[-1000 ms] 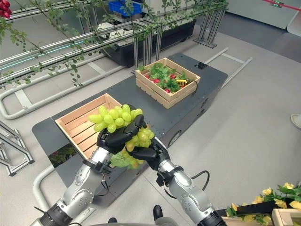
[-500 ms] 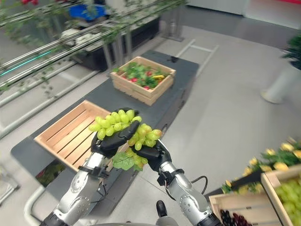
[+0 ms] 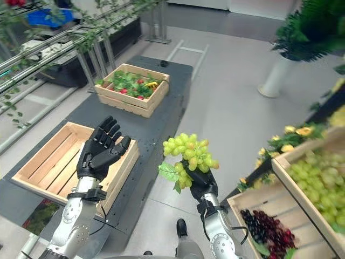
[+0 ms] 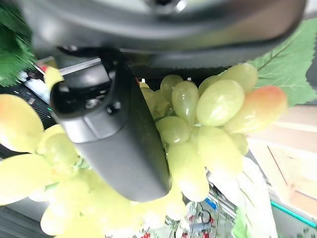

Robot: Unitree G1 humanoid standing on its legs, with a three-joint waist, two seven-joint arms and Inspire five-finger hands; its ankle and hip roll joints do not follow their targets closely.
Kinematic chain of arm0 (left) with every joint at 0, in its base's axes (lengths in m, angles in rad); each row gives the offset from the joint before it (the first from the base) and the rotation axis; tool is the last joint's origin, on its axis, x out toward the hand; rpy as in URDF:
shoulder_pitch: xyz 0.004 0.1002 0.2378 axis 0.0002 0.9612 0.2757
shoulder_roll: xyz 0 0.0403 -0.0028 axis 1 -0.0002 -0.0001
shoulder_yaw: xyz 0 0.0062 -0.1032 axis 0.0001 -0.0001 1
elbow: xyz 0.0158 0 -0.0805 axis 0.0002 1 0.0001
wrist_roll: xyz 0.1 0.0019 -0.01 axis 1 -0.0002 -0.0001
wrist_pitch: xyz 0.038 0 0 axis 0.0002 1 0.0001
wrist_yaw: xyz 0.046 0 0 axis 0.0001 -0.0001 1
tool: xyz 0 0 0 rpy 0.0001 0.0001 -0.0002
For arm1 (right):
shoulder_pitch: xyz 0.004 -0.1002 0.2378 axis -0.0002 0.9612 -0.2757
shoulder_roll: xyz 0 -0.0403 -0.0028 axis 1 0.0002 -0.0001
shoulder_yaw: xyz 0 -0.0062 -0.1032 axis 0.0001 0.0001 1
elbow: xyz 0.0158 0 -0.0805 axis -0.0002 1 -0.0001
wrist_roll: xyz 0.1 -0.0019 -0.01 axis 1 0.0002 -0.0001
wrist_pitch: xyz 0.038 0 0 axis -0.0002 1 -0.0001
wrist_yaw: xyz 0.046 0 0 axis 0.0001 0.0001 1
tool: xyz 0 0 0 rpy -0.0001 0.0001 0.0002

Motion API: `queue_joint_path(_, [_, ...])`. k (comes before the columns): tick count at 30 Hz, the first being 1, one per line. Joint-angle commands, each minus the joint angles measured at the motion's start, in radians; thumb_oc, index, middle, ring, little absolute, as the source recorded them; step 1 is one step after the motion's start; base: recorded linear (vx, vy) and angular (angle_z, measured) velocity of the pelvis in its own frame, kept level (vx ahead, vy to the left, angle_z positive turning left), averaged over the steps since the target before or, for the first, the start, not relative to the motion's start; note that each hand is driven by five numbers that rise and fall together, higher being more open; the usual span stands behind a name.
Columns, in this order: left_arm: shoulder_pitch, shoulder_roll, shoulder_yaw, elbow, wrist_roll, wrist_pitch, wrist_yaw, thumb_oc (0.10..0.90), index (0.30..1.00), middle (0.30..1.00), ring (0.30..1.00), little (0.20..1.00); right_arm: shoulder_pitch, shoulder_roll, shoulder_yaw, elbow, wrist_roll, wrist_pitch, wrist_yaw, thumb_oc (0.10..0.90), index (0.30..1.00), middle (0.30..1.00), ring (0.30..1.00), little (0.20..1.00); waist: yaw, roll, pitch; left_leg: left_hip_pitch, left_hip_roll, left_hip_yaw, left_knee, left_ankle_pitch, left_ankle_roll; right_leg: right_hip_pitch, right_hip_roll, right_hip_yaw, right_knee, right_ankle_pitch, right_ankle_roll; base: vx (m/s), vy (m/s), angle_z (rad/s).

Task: Pick up the fruits from the basket on one side to the basket on the other side

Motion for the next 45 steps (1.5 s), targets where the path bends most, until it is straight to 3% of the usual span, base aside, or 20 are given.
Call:
queue_joint_path(1, [-0.106, 0.023, 0.030, -0.116, 0.020, -0.076, 0.013, 0.800, 0.900, 0.900, 0.900, 0.900, -0.120, 0.056, 0.008, -0.124, 0.001, -0.129, 0.070, 0.400, 0.300, 0.300, 0.300, 0.300, 0.038, -0.026, -0.055, -0.037, -0.086, -0.077, -0.073, 0.067, 0.012, 0.130, -0.057, -0.044, -0.078, 0.049, 0.025, -0.04, -0.041, -0.63])
queue_joint_path(3, [-0.116, 0.013, 0.027, -0.116, 0.032, -0.069, 0.026, 0.800, 0.900, 0.900, 0.900, 0.900, -0.138, 0.063, 0.038, -0.121, -0.045, -0.121, 0.079, 0.400, 0.300, 0.300, 0.300, 0.300, 0.073, -0.037, -0.074, -0.049, -0.071, -0.035, -0.073, 0.071, 0.002, 0.199, -0.083, -0.132, -0.087, 0.010, 0.028, -0.04, -0.084, -0.73])
queue_joint_path(7, [-0.128, -0.003, 0.011, -0.108, 0.041, -0.061, 0.048, 0.800, 0.900, 0.900, 0.900, 0.900, -0.159, 0.061, 0.077, -0.129, -0.074, -0.088, 0.127, 0.400, 0.300, 0.300, 0.300, 0.300, 0.107, -0.062, -0.103, -0.066, -0.060, 0.010, -0.073, 0.080, -0.019, 0.302, -0.098, -0.210, -0.210, -0.020, 0.034, -0.05, -0.169, -0.77])
queue_joint_path(13, [-0.131, -0.031, -0.020, -0.081, -0.049, -0.070, -0.005, 0.800, 0.900, 0.900, 0.900, 0.900, -0.171, 0.014, 0.084, -0.162, -0.093, -0.045, 0.202, 0.400, 0.300, 0.300, 0.300, 0.300, 0.076, -0.077, -0.116, -0.065, -0.043, 0.014, -0.073, 0.082, -0.046, 0.277, -0.047, -0.140, -0.330, 0.012, 0.022, -0.07, -0.202, -0.81])
queue_joint_path(19, [-0.138, -0.056, -0.038, -0.074, -0.061, -0.070, -0.045, 0.800, 0.900, 0.900, 0.900, 0.900, -0.200, -0.030, 0.052, -0.195, -0.042, 0.022, 0.273, 0.400, 0.300, 0.300, 0.300, 0.300, 0.052, -0.088, -0.118, -0.069, -0.026, -0.028, -0.073, 0.089, -0.064, 0.250, -0.006, -0.103, -0.333, 0.011, -0.008, -0.10, -0.188, -0.18])
queue_joint_path(21, [-0.136, -0.050, -0.048, -0.088, -0.063, -0.074, -0.022, 0.800, 0.900, 0.900, 0.900, 0.900, -0.223, -0.054, 0.043, -0.221, -0.040, 0.054, 0.302, 0.400, 0.300, 0.300, 0.300, 0.300, 0.058, -0.098, -0.111, -0.079, -0.036, -0.111, -0.042, 0.081, -0.063, 0.245, 0.011, -0.052, -0.333, 0.015, -0.025, -0.09, -0.107, -0.11])
queue_joint_path(22, [-0.126, -0.046, -0.039, -0.088, -0.038, -0.089, 0.004, 0.800, 0.900, 0.900, 0.900, 0.900, -0.252, -0.074, 0.041, -0.227, -0.030, 0.085, 0.335, 0.400, 0.300, 0.300, 0.300, 0.300, 0.068, -0.103, -0.107, -0.084, -0.046, -0.202, -0.025, 0.081, -0.060, 0.246, 0.020, -0.005, -0.333, 0.020, -0.033, -0.05, -0.037, -0.30])
queue_joint_path(23, [-0.118, -0.042, -0.031, -0.093, -0.032, -0.091, 0.015, 0.800, 0.900, 0.900, 0.900, 0.900, -0.266, -0.079, 0.038, -0.236, -0.031, 0.103, 0.349, 0.400, 0.300, 0.300, 0.300, 0.300, 0.073, -0.104, -0.109, -0.085, -0.047, -0.250, -0.027, 0.085, -0.059, 0.245, 0.024, 0.017, -0.333, 0.021, -0.036, -0.05, -0.018, -0.68])
queue_joint_path(25, [-0.101, -0.034, -0.002, -0.095, -0.051, -0.077, 0.007, 0.800, 0.900, 0.900, 0.900, 0.900, -0.294, -0.102, 0.024, -0.267, -0.013, 0.121, 0.383, 0.400, 0.300, 0.300, 0.300, 0.300, 0.081, -0.099, -0.115, -0.072, -0.033, -0.296, -0.062, 0.104, -0.064, 0.250, 0.032, 0.049, -0.333, 0.014, -0.041, -0.05, 0.039, -1.00])
queue_joint_path(29, [-0.145, -0.028, -0.025, -0.057, -0.075, -0.048, -0.027, 0.800, 0.900, 0.900, 0.900, 0.900, -0.335, -0.130, -0.006, -0.331, 0.008, 0.095, 0.373, 0.400, 0.300, 0.300, 0.300, 0.300, 0.058, -0.087, -0.123, -0.074, -0.004, -0.260, -0.073, 0.111, -0.082, 0.250, 0.019, 0.027, -0.333, 0.014, -0.032, -0.06, 0.086, -0.81])
queue_joint_path(38, [-0.202, -0.025, -0.031, -0.050, -0.099, 0.010, -0.006, 0.800, 0.900, 0.900, 0.900, 0.900, -0.463, -0.118, -0.063, -0.405, 0.149, 0.058, 0.309, 0.400, 0.300, 0.300, 0.300, 0.300, 0.045, -0.081, -0.137, -0.049, -0.005, -0.241, -0.073, 0.080, -0.079, 0.260, 0.004, 0.024, -0.333, 0.004, -0.019, -0.02, 0.075, -0.06])
queue_joint_path(42, [-0.204, -0.033, -0.030, -0.044, -0.108, 0.022, -0.006, 0.800, 0.900, 0.900, 0.900, 0.900, -0.499, -0.099, -0.097, -0.402, 0.126, 0.020, 0.226, 0.400, 0.300, 0.300, 0.300, 0.300, 0.046, -0.079, -0.144, -0.043, -0.004, -0.235, -0.073, 0.072, -0.075, 0.263, 0.004, 0.028, -0.333, 0.001, -0.019, 0.00, 0.033, -0.02])
queue_joint_path(45, [-0.206, -0.033, -0.032, -0.040, -0.110, 0.027, -0.005, 0.800, 0.900, 0.900, 0.900, 0.900, -0.519, -0.102, -0.127, -0.388, 0.037, -0.008, 0.136, 0.400, 0.300, 0.300, 0.300, 0.300, 0.043, -0.078, -0.145, -0.038, -0.001, -0.227, -0.073, 0.065, -0.075, 0.265, 0.003, 0.031, -0.333, -0.001, -0.018, 0.00, 0.000, 0.00])
